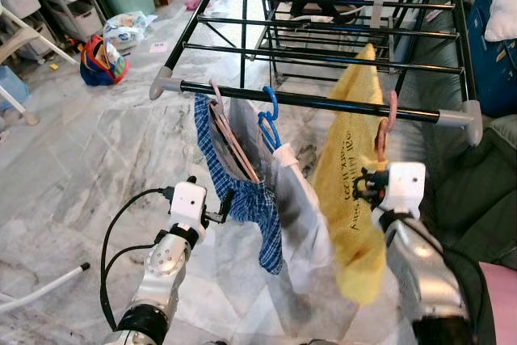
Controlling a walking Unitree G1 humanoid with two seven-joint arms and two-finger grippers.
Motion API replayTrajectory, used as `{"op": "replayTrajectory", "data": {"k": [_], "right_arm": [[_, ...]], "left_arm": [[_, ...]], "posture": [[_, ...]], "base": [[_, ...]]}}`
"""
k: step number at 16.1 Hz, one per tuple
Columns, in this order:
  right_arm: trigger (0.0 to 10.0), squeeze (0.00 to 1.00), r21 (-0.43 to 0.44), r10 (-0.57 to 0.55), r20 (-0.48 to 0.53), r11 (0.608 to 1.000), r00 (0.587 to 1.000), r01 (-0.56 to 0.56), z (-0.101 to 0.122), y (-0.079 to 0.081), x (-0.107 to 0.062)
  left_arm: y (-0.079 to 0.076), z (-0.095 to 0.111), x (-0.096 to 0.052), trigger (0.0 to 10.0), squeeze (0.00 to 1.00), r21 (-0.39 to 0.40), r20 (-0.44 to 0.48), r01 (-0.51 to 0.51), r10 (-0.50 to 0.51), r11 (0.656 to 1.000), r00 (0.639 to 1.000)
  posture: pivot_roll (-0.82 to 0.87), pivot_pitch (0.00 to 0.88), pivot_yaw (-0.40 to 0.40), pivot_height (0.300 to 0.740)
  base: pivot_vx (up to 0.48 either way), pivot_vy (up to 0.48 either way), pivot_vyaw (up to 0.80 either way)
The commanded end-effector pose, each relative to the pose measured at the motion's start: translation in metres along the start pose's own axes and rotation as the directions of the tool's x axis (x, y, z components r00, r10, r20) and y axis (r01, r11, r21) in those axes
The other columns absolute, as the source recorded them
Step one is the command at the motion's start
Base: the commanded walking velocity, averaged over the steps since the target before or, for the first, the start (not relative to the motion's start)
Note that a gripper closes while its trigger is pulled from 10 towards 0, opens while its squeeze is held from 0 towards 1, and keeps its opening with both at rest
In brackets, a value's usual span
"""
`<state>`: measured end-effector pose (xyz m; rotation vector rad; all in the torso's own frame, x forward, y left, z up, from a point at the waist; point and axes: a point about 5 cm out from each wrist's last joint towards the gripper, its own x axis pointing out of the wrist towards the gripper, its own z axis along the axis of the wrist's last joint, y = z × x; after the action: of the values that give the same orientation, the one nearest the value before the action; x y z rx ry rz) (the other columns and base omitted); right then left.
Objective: Hang hanger
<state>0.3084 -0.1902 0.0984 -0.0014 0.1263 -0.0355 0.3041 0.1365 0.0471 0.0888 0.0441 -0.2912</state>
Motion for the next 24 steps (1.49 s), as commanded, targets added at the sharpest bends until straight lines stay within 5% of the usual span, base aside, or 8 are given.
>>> {"op": "replayTrajectory", "data": {"k": [1, 6, 13, 14, 24], "right_arm": [[10.0, 0.00, 0.020, 0.002, 0.019, 1.000, 1.000, -0.003, 0.008, 0.000, 0.005], [10.0, 0.00, 0.053, -0.008, -0.103, 0.998, 0.995, 0.013, 0.000, 0.001, 0.022], [10.0, 0.00, 0.073, 0.003, -0.172, 0.997, 0.985, 0.009, -0.013, 0.006, 0.025], [10.0, 1.00, 0.080, 0.001, -0.170, 0.997, 0.985, 0.013, -0.014, 0.005, 0.024], [10.0, 1.00, 0.031, -0.049, -0.022, 0.998, 0.999, 0.049, -0.005, 0.004, 0.002]], "left_arm": [[0.001, 0.000, -0.001, 10.0, 0.00, -0.002, 0.004, 0.004, -0.004, 1.000, 1.000], [-0.002, -0.001, -0.002, 10.0, 0.00, -0.011, 0.006, 0.014, -0.013, 1.000, 1.000], [-0.003, -0.002, -0.002, 10.0, 0.00, -0.011, 0.002, 0.022, -0.022, 1.000, 1.000], [-0.003, -0.002, -0.002, 10.0, 0.00, -0.010, 0.001, 0.023, -0.023, 1.000, 1.000], [-0.003, -0.003, -0.001, 10.0, 0.00, -0.004, -0.012, 0.018, -0.018, 1.000, 1.000]], "posture": [[-0.14, 0.172, 0.069, 0.740], [-0.14, 0.169, 0.059, 0.740], [-0.14, 0.171, 0.065, 0.740], [-0.14, 0.172, 0.066, 0.740], [-0.15, 0.164, 0.067, 0.740]], "base": [[0.000, 0.000, 0.00], [0.000, 0.000, 0.00], [0.000, 0.000, 0.00], [0.000, 0.000, 0.00], [0.000, 0.000, 0.00]]}}
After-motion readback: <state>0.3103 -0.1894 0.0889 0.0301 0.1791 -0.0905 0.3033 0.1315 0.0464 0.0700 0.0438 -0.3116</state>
